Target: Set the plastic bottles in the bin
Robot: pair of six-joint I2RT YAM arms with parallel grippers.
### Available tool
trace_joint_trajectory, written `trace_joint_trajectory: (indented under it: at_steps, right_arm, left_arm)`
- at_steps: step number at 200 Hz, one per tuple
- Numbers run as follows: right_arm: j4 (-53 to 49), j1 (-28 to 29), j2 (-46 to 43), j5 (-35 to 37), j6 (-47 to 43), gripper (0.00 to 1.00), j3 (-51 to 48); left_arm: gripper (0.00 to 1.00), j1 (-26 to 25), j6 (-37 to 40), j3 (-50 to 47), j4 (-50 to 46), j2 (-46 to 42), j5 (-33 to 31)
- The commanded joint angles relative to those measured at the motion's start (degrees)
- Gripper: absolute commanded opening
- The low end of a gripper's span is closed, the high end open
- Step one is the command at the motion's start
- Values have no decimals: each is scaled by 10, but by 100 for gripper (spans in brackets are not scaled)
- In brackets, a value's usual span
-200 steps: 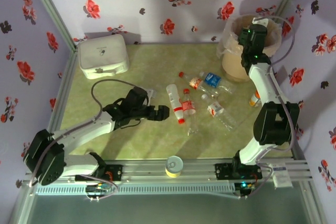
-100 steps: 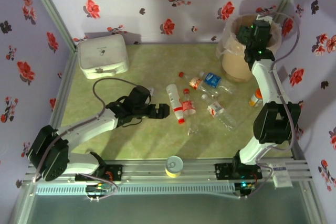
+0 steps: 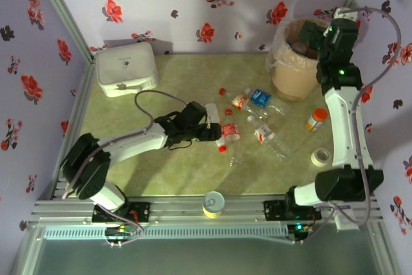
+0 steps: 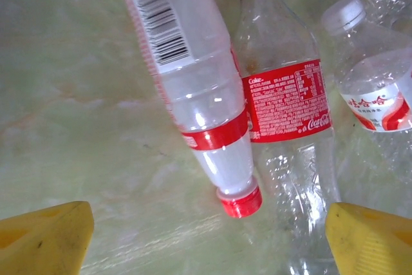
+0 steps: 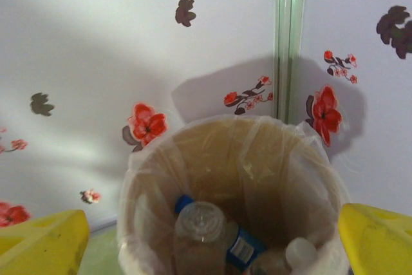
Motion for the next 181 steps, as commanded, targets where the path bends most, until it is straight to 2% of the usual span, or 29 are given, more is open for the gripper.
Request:
trace_joint_trajectory:
  at_steps: [1, 18, 33, 87, 111, 135, 181]
  right_arm:
    - [-22, -2, -42, -45, 26, 99, -44]
    - [-36, -1, -67, -58, 30, 99, -69]
    - [-37, 0, -90, -57, 30, 99, -88]
    - [-39, 0, -123, -63, 34, 99, -95]
    - [-39, 0, -124, -68, 35, 99, -94]
    - [-38, 0, -120, -74, 38, 99, -96]
    - [-38, 0, -116, -78, 41, 99, -98]
  left_arm:
    - [86, -15, -75, 42, -49, 43, -50]
    - [78, -17, -101, 65, -63, 72, -72]
    - [74, -17, -111, 73, -38, 90, -73]
    - [76, -23, -119, 117, -46, 160, -57]
    - [68, -24, -135, 106, -40, 169, -57]
    - [65, -24, -145, 95, -28, 177, -59]
    - [66, -23, -143, 86, -21, 193, -59]
